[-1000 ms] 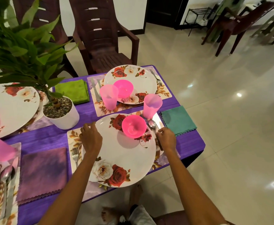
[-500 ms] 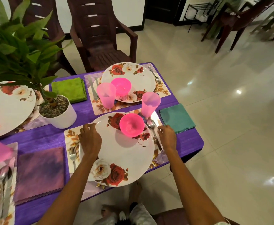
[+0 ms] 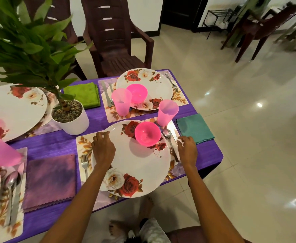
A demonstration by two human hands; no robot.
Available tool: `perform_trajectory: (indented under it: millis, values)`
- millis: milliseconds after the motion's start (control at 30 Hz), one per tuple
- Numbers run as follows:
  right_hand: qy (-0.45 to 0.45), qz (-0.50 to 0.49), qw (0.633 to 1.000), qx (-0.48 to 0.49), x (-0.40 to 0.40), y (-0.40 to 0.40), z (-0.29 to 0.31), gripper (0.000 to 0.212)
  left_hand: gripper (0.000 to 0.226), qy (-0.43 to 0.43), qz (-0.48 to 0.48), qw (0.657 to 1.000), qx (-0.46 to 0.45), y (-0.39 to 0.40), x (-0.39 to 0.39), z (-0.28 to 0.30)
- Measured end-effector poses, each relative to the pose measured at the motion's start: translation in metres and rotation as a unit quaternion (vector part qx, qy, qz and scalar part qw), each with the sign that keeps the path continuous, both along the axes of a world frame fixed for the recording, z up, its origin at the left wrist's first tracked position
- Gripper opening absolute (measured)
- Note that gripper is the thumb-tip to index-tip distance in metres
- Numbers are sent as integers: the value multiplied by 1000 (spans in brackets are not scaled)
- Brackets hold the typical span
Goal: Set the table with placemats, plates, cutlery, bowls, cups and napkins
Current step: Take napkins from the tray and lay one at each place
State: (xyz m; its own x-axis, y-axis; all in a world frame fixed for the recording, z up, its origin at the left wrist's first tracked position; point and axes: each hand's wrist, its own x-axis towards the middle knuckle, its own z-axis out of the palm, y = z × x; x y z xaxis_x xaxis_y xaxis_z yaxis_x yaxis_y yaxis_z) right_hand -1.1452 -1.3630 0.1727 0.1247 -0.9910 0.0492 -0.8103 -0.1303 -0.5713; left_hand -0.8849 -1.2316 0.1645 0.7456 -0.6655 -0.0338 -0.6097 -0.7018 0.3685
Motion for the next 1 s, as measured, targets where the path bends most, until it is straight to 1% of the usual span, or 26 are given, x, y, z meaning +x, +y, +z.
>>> perform_trajectory:
  millis: [67,133,233,300,367,467,567,667,700,800,833,867,900,967,1000]
  values:
    - [-62,-12,996,-66,18,8,19,16,39,1,-3,999,-41,6,-2,2]
    - [-126,21,984,-122,48,21,40,13,36,-9,-10,995,-102,14,-5,5]
    - [-206,171,953,-139,122,64,64,17,35,-25,19,984,-175,43,6,19]
    - [-221,271,931,-108,168,99,66,17,31,-33,33,981,-188,64,20,27]
    - [-218,348,911,-40,209,134,60,20,28,-48,62,980,-185,92,38,31]
    - [-210,432,877,31,257,177,43,30,33,-52,116,968,-215,136,66,36]
    - [-191,492,841,118,297,211,38,23,38,-62,203,951,-227,177,91,42]
    - [-154,512,827,171,329,239,33,19,31,-92,264,933,-225,215,117,43]
    - [-138,512,828,180,338,246,34,20,27,-94,272,932,-218,226,126,45]
    - [-122,487,845,183,361,254,31,20,20,-95,277,938,-187,247,149,55]
    - [-109,487,848,178,368,260,29,20,24,-106,279,937,-184,258,161,54]
    - [-101,483,850,182,376,266,24,19,28,-99,289,934,-185,270,172,56]
    - [-94,477,854,184,372,263,22,19,32,-85,292,933,-193,272,175,56]
    - [-112,437,871,192,391,290,9,18,34,-46,297,929,-214,307,212,46]
    - [-121,416,880,194,389,290,7,17,33,-51,295,926,-230,310,216,44]
